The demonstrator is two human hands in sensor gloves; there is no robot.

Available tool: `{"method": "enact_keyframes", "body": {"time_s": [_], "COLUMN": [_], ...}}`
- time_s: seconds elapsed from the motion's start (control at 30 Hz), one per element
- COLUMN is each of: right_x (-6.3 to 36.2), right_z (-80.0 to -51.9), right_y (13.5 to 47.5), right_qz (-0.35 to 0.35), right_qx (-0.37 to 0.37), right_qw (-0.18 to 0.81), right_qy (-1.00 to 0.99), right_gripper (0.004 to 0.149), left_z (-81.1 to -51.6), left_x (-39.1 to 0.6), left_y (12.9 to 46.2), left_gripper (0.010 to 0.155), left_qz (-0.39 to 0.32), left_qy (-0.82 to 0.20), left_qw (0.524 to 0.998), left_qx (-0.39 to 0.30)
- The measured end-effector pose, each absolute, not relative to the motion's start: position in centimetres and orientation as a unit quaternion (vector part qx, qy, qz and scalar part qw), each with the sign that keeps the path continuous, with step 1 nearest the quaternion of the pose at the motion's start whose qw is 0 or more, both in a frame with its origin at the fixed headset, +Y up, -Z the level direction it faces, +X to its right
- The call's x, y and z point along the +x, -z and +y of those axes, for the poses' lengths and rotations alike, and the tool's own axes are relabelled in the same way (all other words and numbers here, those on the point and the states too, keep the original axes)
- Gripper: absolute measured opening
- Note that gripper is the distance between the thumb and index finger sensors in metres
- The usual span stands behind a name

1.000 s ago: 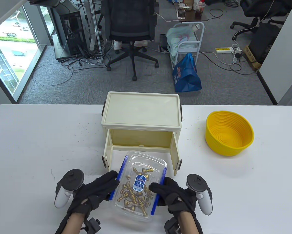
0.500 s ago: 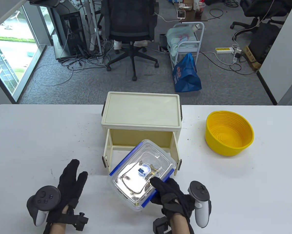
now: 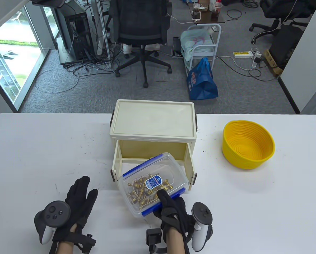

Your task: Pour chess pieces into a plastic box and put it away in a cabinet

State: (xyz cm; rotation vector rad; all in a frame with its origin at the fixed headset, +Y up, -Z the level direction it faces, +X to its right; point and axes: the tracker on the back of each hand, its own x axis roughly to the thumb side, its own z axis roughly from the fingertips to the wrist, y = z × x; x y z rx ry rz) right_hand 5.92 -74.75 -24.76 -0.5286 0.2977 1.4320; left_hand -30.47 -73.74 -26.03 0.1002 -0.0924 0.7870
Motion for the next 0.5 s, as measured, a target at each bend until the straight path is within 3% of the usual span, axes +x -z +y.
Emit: {"method": "enact_keyframes", "body": {"time_s": [0.5], "right_x": [3.3], "right_z": [-76.0], "right_y": [28.8], "right_qz": [0.106], "right_qx": [-0.300], "right_qw": [0.750], "right_qy": [-0.580], "right_gripper": [0.074], "left_z": [-73.8], "left_x": [-30.6], "left_y": [26.1], "left_gripper": [0.080], "left_qz": [-0.046], "left_qy": [-0.390], "left_qw": [0.919], "left_qx": [0.043]}}
